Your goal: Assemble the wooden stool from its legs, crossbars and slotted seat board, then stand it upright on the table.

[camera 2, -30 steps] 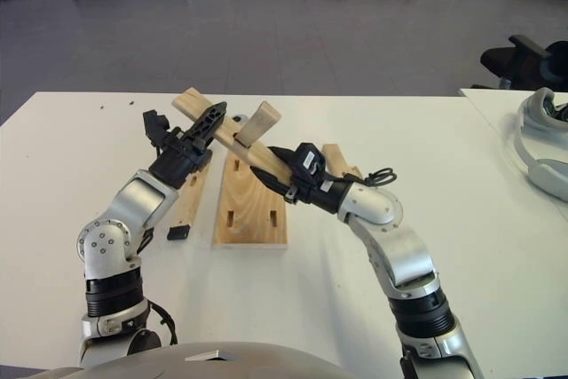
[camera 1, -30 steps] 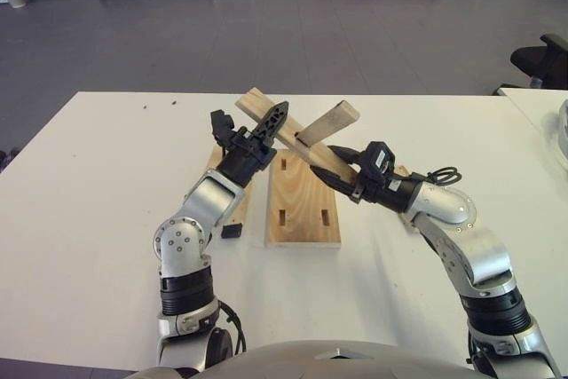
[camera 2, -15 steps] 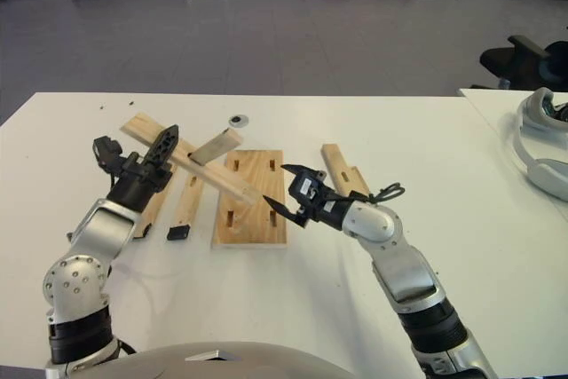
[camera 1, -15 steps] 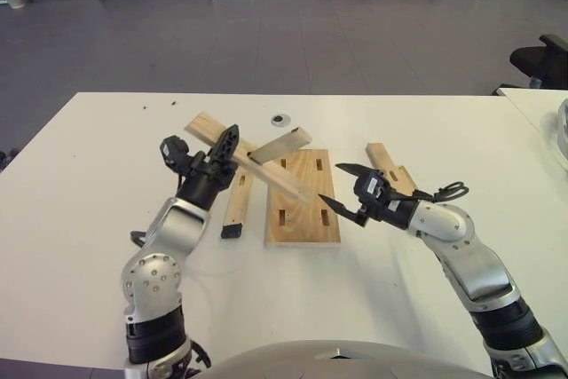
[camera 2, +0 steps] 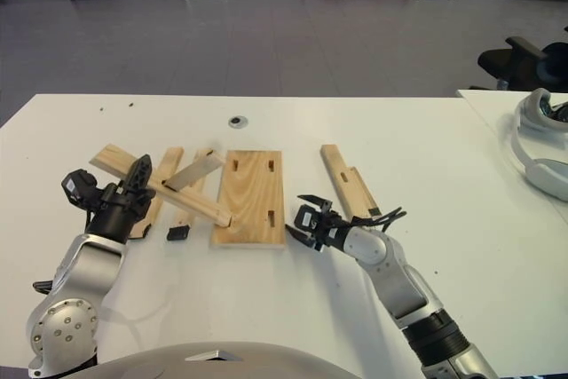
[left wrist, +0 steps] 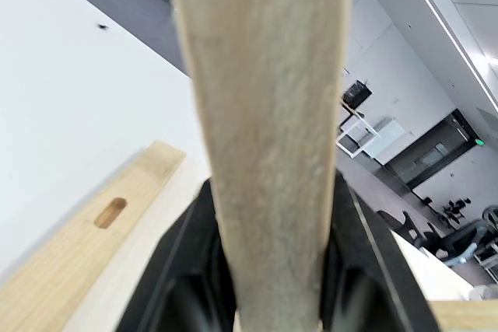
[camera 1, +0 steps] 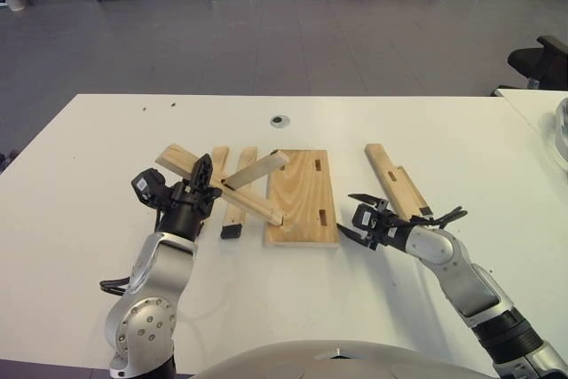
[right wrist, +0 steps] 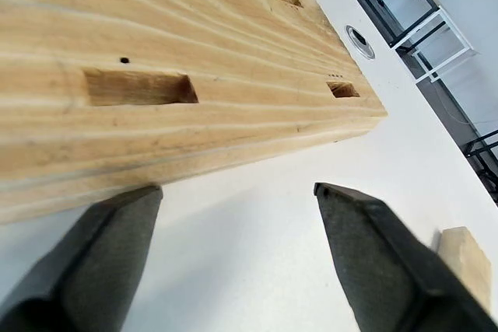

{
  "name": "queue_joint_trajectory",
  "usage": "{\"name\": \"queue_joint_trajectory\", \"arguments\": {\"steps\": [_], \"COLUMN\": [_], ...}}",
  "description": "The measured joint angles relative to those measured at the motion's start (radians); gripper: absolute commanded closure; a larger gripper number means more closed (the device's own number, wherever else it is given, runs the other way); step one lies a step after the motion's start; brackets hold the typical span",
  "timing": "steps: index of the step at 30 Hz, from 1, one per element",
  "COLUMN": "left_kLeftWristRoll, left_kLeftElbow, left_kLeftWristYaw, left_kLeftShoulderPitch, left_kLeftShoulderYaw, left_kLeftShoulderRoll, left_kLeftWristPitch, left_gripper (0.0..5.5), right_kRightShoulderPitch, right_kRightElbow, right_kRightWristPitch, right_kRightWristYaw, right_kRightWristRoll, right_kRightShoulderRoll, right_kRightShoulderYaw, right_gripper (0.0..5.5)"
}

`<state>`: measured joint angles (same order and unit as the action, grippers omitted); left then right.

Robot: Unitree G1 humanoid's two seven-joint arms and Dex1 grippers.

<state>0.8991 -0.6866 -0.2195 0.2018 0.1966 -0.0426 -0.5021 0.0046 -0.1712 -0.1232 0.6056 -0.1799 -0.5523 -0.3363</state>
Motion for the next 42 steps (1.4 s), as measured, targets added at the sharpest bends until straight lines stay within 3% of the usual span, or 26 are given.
{"name": "queue_joint_trajectory", "arguments": {"steps": [8, 13, 16, 24, 25, 33, 42], "left_kLeftWristRoll": [-0.164, -0.157, -0.211, -0.418, -0.43, -0.266, 0.198], "left_kLeftElbow": [-0.063, -0.129, -0.156, -0.048, -0.031, -0.019, -0.153], "left_kLeftWristYaw": [0.045, -0.016, -0.013, 0.037, 0.044, 0.15, 0.272], "left_kLeftShoulderPitch": [0.002, -0.115, -0.156, -0.237, -0.24, -0.256, -0.31], "left_kLeftShoulderYaw": [-0.082, -0.111, -0.188, -0.361, -0.361, -0.232, -0.091], "left_kLeftShoulderRoll": [-0.111, -0.201, -0.281, -0.258, -0.235, -0.077, -0.22], "left_kLeftWristPitch": [0.005, -0.194, -0.286, -0.183, -0.165, -0.061, -0.147], "left_gripper": [4.48, 4.48, 4.48, 4.48, 4.11, 2.99, 1.63], "right_kRightShoulderPitch": [0.011, -0.006, -0.015, -0.035, -0.037, -0.066, -0.179], "right_kRightElbow": [-0.007, -0.002, 0.007, 0.057, 0.065, 0.126, 0.152], "right_kRightWristPitch": [0.0, 0.012, 0.019, 0.039, 0.043, 0.047, -0.032], "right_kRightWristYaw": [0.04, 0.034, 0.016, -0.023, -0.027, -0.071, -0.092], "right_kRightWristRoll": [0.061, 0.06, 0.057, 0.007, 0.005, -0.018, 0.139], "right_kRightShoulderRoll": [0.055, 0.063, 0.08, 0.076, 0.075, 0.078, 0.062], "right_kRightShoulderYaw": [-0.02, -0.006, -0.004, 0.009, 0.017, 0.06, 0.302], "right_gripper": [1.83, 1.83, 1.83, 1.83, 1.83, 1.83, 1.83]}}
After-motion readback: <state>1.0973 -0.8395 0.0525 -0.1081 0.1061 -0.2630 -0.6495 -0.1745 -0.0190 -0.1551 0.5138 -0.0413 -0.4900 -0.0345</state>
